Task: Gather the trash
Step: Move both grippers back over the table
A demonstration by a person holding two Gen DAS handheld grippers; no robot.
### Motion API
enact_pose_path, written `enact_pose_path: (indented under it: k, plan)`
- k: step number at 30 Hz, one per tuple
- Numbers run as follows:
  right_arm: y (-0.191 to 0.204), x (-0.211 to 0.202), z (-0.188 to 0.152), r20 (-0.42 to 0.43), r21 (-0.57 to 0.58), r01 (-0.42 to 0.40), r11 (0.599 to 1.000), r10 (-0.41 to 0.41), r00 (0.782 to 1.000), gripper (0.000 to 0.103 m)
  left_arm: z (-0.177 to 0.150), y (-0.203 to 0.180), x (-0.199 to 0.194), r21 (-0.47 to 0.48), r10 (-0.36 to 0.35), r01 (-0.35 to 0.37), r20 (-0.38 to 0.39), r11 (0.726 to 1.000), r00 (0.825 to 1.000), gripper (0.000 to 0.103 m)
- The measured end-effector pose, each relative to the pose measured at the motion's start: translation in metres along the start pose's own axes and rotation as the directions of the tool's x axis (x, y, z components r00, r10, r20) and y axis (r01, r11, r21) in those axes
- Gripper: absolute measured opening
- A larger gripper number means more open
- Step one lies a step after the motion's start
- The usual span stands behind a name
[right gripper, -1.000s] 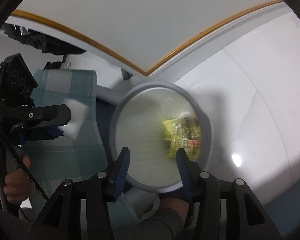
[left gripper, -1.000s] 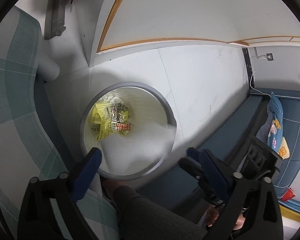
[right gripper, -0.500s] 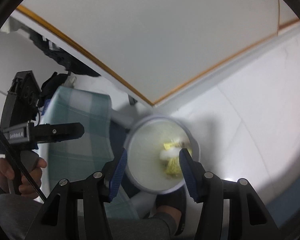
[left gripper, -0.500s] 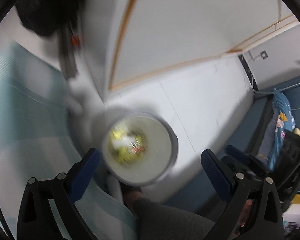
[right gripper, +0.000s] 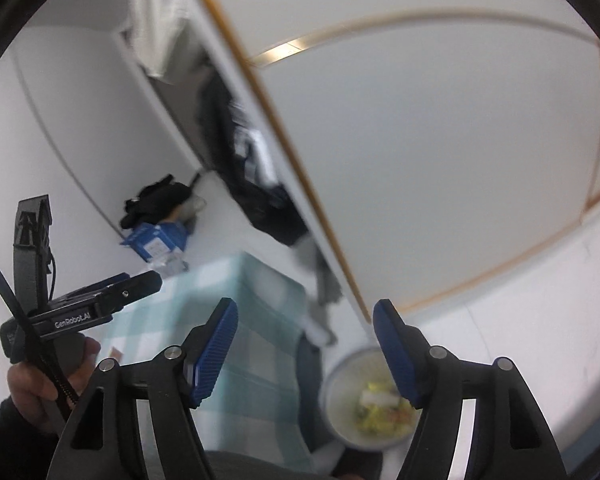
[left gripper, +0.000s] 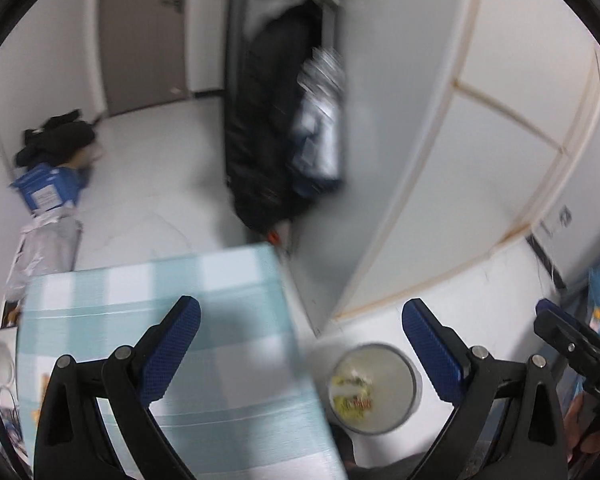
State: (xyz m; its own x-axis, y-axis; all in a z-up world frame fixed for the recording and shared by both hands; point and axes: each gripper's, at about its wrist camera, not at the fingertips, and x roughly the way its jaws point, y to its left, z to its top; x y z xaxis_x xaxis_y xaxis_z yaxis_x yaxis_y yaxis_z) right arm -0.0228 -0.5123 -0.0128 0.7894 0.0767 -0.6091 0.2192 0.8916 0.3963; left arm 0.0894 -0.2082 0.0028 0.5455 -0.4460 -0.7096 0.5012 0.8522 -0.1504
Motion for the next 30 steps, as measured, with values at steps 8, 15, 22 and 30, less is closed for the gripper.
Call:
enact_pose_path:
  k: [8, 15, 22, 30]
  plan:
    - [0.096, -0.015, 0.021, 0.086, -0.151, -0.102, 0.983, 0.116, 0.990, 0.082, 0.005, 0.060, -0.061, -0.102, 0.159, -0.147, 0.122, 0.984, 0.980, 0.099]
    - [0.172, -0.014, 0.016, 0.085, -0.277, -0.182, 0.943, 0.213, 0.973, 0.088, -0.011, 0.102, -0.100, -0.194, 0.267, -0.230, 0.194, 0.954, 0.944, 0.100]
    - [0.240, 0.010, -0.003, 0.036, -0.376, -0.235, 0.896, 0.268, 0.963, 0.089, -0.030, 0.143, -0.108, -0.262, 0.328, -0.273, 0.199, 0.926, 0.923, 0.102]
    - [0.290, 0.048, -0.028, -0.042, -0.432, -0.276, 0.859, 0.287, 0.957, 0.092, -0.055, 0.200, -0.122, -0.367, 0.376, -0.289, 0.192, 0.884, 0.906, 0.102]
